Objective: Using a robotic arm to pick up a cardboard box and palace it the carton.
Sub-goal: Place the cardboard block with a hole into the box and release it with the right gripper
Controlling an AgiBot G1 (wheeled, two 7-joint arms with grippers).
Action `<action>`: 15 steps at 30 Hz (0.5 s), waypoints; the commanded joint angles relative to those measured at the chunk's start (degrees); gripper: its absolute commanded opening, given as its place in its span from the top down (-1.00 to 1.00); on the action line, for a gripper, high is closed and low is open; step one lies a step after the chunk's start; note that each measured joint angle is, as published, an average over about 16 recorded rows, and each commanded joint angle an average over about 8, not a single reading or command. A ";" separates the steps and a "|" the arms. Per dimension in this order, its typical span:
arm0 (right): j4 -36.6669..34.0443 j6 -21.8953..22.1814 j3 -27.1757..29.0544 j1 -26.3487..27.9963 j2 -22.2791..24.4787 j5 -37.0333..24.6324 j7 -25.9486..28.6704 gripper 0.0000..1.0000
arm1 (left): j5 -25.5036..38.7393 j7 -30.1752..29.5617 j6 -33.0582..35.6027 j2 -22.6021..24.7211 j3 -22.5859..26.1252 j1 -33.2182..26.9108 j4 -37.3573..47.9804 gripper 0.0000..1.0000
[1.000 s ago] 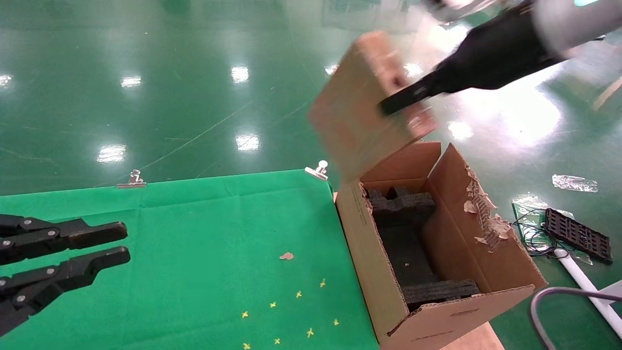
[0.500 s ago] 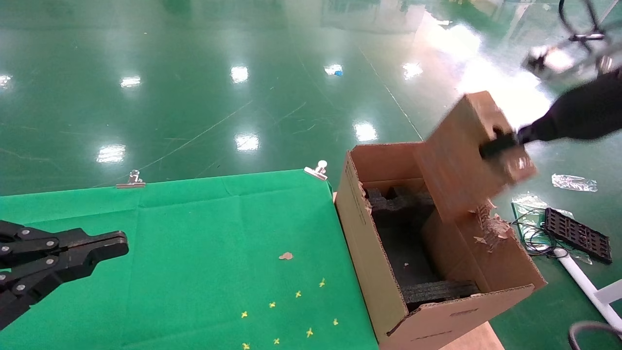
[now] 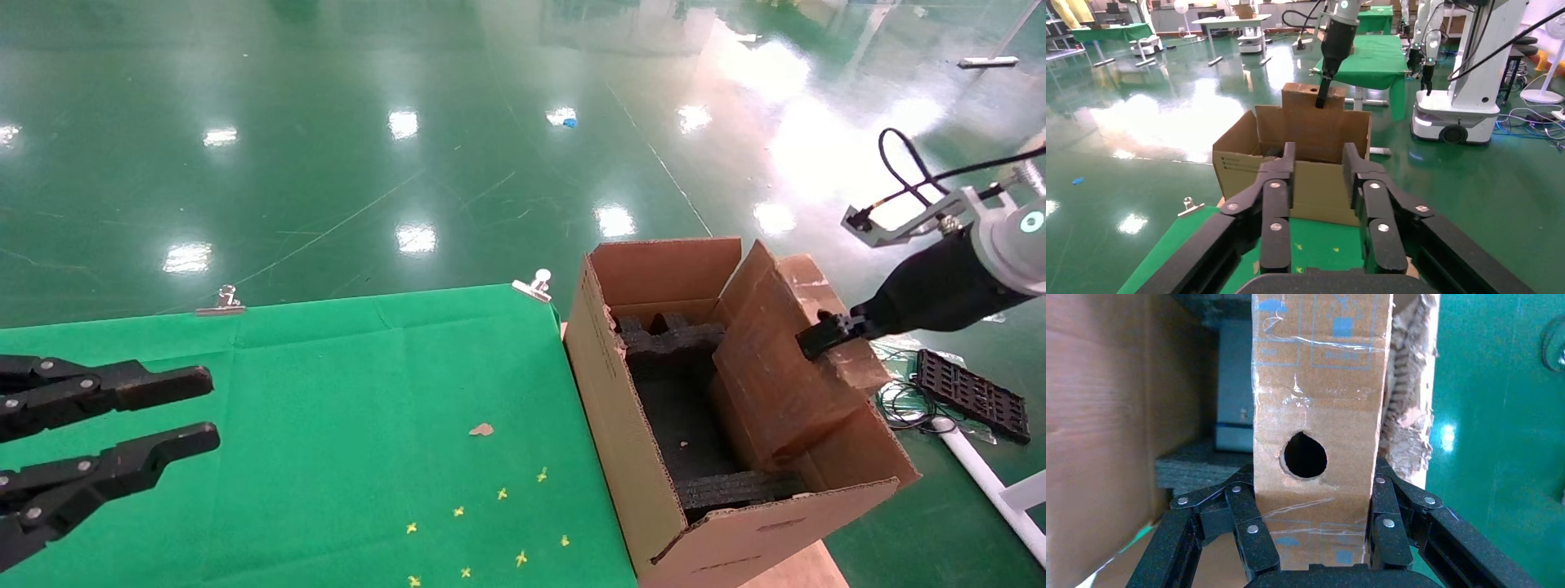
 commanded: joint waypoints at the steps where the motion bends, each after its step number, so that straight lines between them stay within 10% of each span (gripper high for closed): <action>1: -0.69 0.85 -0.26 -1.05 -0.29 -0.22 0.12 1.00 | 0.00 0.00 0.00 0.00 0.01 0.00 0.00 -1.00; 15: -6.22 5.37 -0.12 -8.02 -2.53 1.61 -0.12 1.00 | -0.04 0.03 -0.02 -0.02 0.06 -0.01 0.00 -1.00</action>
